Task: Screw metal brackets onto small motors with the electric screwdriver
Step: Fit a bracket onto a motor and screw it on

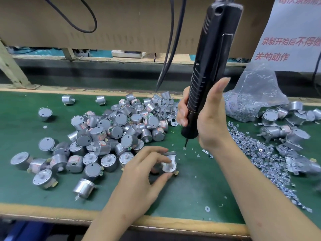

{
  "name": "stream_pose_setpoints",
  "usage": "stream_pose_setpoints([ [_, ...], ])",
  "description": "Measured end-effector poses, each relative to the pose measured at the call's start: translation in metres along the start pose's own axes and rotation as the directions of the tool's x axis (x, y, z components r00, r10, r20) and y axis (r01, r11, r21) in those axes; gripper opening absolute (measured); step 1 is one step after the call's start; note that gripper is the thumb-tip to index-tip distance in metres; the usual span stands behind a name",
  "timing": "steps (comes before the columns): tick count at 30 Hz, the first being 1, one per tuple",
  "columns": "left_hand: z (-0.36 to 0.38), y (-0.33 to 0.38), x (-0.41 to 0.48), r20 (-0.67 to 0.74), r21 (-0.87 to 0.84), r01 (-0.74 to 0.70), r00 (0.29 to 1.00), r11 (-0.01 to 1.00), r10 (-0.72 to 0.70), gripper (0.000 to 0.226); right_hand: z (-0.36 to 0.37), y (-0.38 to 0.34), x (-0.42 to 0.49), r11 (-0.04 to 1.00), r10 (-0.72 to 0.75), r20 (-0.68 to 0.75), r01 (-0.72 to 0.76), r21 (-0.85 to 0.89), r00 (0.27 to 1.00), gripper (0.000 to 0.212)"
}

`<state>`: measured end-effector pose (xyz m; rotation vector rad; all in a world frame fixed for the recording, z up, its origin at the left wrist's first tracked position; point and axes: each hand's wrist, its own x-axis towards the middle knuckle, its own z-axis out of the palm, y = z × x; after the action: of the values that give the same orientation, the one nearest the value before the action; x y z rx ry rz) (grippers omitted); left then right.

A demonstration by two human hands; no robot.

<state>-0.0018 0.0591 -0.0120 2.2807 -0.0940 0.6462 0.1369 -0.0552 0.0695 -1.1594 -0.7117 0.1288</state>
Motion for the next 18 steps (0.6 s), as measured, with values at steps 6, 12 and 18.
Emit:
stream_pose_setpoints([
  [6,0.000,-0.002,0.001,0.009,-0.032,0.038,0.999,0.999,-0.038,0.045,0.009,-0.002,-0.012,0.993,0.006,0.085,-0.015,0.115,0.996,0.074],
  [12,-0.001,0.000,0.002,0.005,-0.053,0.031,1.000,0.998,-0.031,0.046,0.018,0.002,-0.021,0.967,0.072,0.255,-0.131,0.220,0.964,0.076],
  [18,-0.001,0.002,0.003,-0.012,-0.042,0.015,1.000,0.999,-0.015,0.052,0.022,0.006,-0.024,0.964,0.108,0.289,-0.171,0.205,0.951,0.077],
])
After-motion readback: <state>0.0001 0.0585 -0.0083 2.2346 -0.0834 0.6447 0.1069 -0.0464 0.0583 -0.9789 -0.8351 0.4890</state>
